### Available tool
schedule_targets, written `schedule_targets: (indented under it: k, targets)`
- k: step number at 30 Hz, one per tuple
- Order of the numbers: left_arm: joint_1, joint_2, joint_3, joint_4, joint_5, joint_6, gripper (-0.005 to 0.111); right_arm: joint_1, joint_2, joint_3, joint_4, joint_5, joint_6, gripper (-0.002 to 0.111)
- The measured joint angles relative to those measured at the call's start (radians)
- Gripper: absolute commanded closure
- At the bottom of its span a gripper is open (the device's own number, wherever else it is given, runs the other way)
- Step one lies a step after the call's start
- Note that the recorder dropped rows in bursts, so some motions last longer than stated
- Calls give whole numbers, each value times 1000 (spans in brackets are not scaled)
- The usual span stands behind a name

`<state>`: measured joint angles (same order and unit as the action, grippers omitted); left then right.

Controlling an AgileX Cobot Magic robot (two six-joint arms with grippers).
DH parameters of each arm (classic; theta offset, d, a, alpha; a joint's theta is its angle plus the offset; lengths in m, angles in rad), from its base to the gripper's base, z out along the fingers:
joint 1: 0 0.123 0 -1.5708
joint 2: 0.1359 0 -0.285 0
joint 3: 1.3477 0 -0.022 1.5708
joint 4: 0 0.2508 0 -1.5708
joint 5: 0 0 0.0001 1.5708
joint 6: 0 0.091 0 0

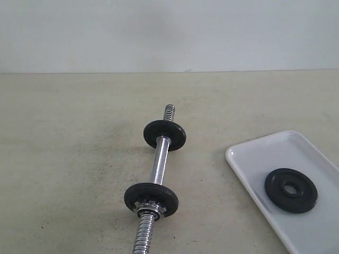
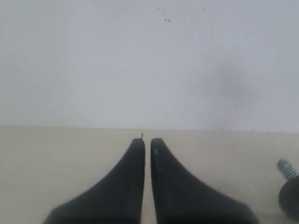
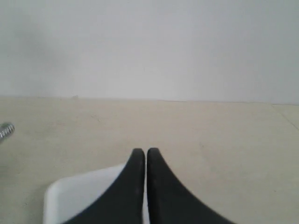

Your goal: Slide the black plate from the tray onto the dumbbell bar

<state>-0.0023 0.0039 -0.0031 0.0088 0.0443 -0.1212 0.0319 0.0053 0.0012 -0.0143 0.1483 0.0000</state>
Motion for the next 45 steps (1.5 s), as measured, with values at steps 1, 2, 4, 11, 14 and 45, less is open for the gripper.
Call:
schedule_targets:
  k: [1,2,4,11,14,45]
  targets:
    - [0,0,0,-14,-7,-75,102,0,0,0,34,-49,53,108]
    - [0,0,0,-27,-11,-139,102,0,0,0,74,-83,109,108]
    - [0,0,0,-34,-15,-227,102,0,0,0,145,-148,265,108]
    - [0,0,0,-34,21,-311,102,0,0,0,239,-190,453,108]
    - [0,0,-21,-35,74,-314,102,0,0,0,289,-211,481,108]
    - [0,848,-434,-1317,663,1379,102,0,761,-569,393,362,-290,108]
